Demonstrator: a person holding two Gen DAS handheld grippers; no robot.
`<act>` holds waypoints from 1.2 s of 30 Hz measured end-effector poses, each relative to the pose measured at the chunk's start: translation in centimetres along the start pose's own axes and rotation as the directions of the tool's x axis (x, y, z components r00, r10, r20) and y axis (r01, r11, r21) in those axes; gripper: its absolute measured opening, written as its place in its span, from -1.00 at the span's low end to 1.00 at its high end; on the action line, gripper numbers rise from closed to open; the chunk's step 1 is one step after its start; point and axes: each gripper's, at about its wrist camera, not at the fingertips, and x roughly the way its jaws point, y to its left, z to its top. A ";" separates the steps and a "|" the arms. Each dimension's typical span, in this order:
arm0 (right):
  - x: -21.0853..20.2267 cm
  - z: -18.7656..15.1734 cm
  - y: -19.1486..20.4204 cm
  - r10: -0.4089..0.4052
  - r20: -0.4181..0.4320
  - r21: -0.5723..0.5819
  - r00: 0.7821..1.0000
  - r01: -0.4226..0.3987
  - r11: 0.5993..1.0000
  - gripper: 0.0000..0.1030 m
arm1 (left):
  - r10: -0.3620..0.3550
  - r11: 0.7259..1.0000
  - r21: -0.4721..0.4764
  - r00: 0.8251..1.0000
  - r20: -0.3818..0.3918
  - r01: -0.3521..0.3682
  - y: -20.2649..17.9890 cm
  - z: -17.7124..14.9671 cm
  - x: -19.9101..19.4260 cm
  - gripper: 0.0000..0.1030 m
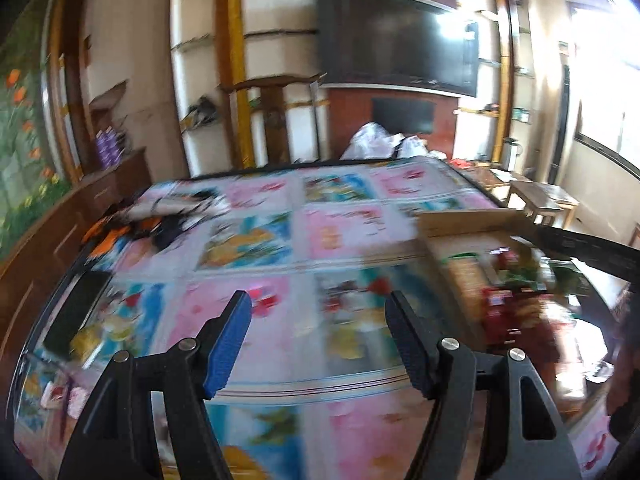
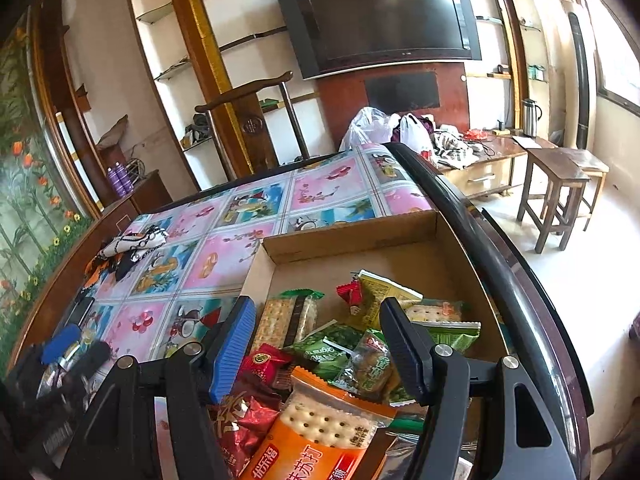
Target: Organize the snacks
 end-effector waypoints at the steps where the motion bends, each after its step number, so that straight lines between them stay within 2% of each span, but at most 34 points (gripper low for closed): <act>1: 0.0 0.0 0.0 0.002 -0.001 0.000 1.000 -0.002 1.000 0.33 | 0.012 1.000 -0.016 1.000 -0.016 -0.012 1.2 0.0 0.3 0.33; 4: 0.0 -0.2 0.3 0.006 0.001 -0.008 1.000 -0.006 1.000 0.33 | 0.049 0.996 -0.071 0.997 -0.067 -0.054 4.6 -0.3 1.0 0.33; 6: 0.1 -0.2 0.7 0.008 0.002 -0.020 1.000 -0.008 1.000 0.33 | 0.056 0.991 -0.115 0.992 -0.113 -0.070 6.9 -0.7 1.5 0.33; 10: 0.0 -0.5 1.7 0.017 0.006 -0.055 1.000 -0.017 0.998 0.33 | 0.066 0.979 -0.179 0.985 -0.159 -0.094 10.2 -1.6 1.7 0.33; 15: -0.1 -1.7 4.1 0.049 0.014 -0.101 0.999 -0.047 0.994 0.33 | 0.034 0.969 -0.232 0.978 -0.204 -0.082 12.3 -2.8 1.3 0.33; 18: -0.6 -3.0 6.8 0.101 0.014 -0.125 0.995 -0.099 0.987 0.34 | 0.011 0.967 -0.247 0.975 -0.220 -0.066 12.5 -3.6 0.9 0.35; 21: -2.4 -4.7 9.8 0.116 0.052 -0.174 0.992 -0.105 0.979 0.37 | 0.004 0.967 -0.246 0.974 -0.224 -0.060 12.0 -4.1 0.4 0.42; 23: -4.1 -6.1 10.9 0.105 0.101 -0.181 0.989 -0.085 0.980 0.65 | 0.003 0.971 -0.235 0.978 -0.206 -0.052 10.9 -4.2 -0.4 0.54; 24: -5.0 -6.7 10.9 0.086 0.133 -0.166 0.987 -0.063 0.984 0.71 | -0.005 0.971 -0.234 0.980 -0.200 -0.043 10.5 -4.3 -0.6 0.63; 26: -6.3 -7.5 10.2 0.046 0.181 -0.124 0.982 -0.023 0.992 0.85 | 0.002 0.975 -0.219 0.983 -0.183 -0.042 8.8 -4.4 -1.5 0.65; 28: -8.0 -8.3 9.1 -0.025 0.231 -0.086 0.973 0.046 0.995 0.89 | 0.027 0.983 -0.174 0.988 -0.155 -0.054 7.2 -4.4 -2.5 0.67; 29: -8.6 -8.6 8.6 -0.048 0.247 -0.069 0.968 0.067 0.995 0.97 | 0.026 0.989 -0.141 0.991 -0.133 -0.045 5.9 -4.5 -3.2 0.73; 33: -10.9 -9.5 6.7 -0.155 0.306 0.003 0.940 0.162 0.987 0.98 | 0.025 0.994 -0.100 0.997 -0.069 -0.032 3.2 -4.7 -5.2 0.93; 36: -11.4 -9.6 6.2 -0.183 0.294 0.019 0.938 0.185 0.983 0.98 | -0.004 0.999 -0.045 1.000 -0.016 0.003 1.4 -4.8 -6.6 1.00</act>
